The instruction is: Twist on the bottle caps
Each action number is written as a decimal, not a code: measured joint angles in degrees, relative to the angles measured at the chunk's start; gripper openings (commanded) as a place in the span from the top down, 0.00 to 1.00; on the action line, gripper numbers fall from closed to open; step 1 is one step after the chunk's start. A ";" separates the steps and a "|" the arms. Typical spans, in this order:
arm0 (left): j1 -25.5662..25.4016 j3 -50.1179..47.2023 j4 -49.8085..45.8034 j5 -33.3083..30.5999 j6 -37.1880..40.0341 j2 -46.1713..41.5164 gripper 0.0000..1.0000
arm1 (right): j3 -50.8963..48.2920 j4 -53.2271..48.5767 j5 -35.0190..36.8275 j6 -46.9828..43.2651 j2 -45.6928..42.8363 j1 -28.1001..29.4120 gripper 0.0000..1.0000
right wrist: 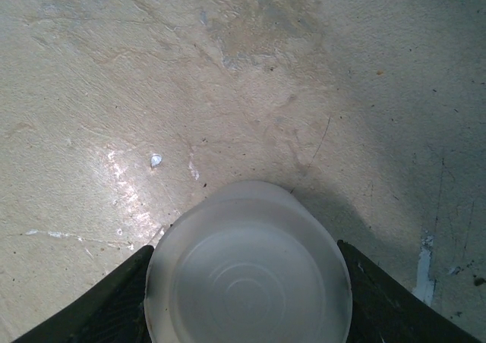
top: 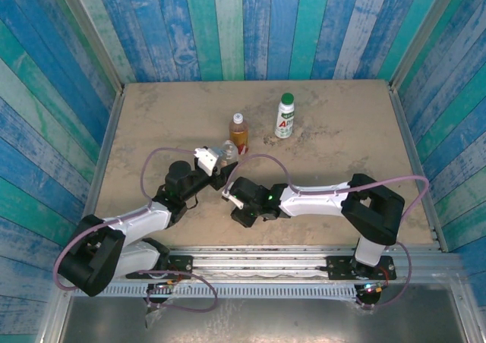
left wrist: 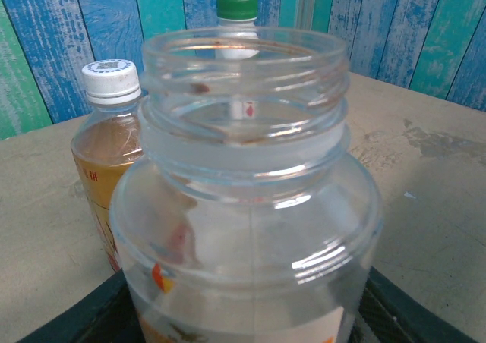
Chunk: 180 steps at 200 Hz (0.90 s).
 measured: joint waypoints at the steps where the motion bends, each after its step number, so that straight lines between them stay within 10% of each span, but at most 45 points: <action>1: 0.00 0.00 0.00 0.00 0.00 0.00 0.43 | 0.00 -0.02 0.02 0.00 -0.07 0.00 0.44; 99: 0.00 3.37 -3.10 8.46 2.62 1.09 0.39 | -3.04 -8.66 -0.70 3.34 -24.30 -11.13 0.44; 180: 0.00 5.11 -4.55 16.33 4.48 2.73 0.42 | 16.81 -23.08 -6.45 1.51 -26.14 -17.27 0.46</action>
